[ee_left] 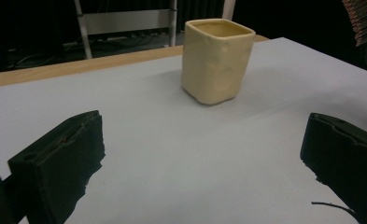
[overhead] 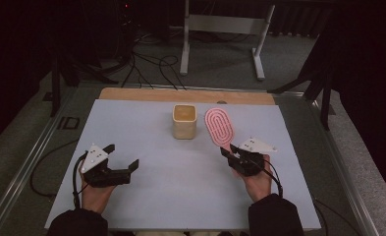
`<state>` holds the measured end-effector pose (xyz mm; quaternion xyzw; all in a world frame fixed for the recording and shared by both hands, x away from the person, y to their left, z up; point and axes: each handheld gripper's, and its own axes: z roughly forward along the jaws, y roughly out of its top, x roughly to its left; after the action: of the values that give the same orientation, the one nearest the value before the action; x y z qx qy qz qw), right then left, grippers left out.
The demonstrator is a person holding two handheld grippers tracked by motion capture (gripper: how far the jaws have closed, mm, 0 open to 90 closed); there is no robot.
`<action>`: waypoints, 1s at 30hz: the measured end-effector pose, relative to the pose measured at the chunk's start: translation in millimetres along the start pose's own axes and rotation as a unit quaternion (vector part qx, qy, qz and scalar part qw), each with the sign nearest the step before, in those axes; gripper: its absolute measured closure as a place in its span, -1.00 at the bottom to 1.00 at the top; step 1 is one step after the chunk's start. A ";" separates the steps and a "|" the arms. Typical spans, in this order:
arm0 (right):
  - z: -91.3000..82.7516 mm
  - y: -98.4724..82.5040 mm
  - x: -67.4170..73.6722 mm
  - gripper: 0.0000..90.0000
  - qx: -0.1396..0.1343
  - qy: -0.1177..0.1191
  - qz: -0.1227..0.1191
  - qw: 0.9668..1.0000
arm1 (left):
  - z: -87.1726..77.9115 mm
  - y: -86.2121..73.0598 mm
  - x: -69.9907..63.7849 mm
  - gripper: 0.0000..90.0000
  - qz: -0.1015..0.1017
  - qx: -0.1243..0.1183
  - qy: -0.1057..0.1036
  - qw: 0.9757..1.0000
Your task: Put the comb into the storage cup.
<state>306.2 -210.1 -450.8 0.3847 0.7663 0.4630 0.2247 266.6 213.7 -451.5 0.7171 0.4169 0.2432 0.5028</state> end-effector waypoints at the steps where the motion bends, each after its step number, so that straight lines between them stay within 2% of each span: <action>1: 0.1 0.0 0.1 0.55 0.000 0.001 0.000 1.000 | 1.1 1.4 -0.6 -0.99 0.002 0.001 -0.001 1.000; 7: 1.7 -0.7 0.8 0.55 0.000 0.004 0.001 1.000 | 7.1 8.5 -3.1 -0.99 -0.002 -0.003 -0.010 1.000; 11: 2.4 -0.8 2.4 0.55 0.000 0.006 0.000 1.000 | 11.7 12.7 -7.2 -0.99 0.005 -0.001 -0.016 1.000; 30: 2.6 0.2 5.4 0.55 -0.002 0.011 -0.003 1.000 | 34.5 32.8 -21.8 -0.99 0.014 -0.001 -0.039 0.999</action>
<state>304.9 -204.3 -451.8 0.3773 0.7685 0.4682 0.2186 293.1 172.5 -432.7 0.7312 0.3867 0.2228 0.5159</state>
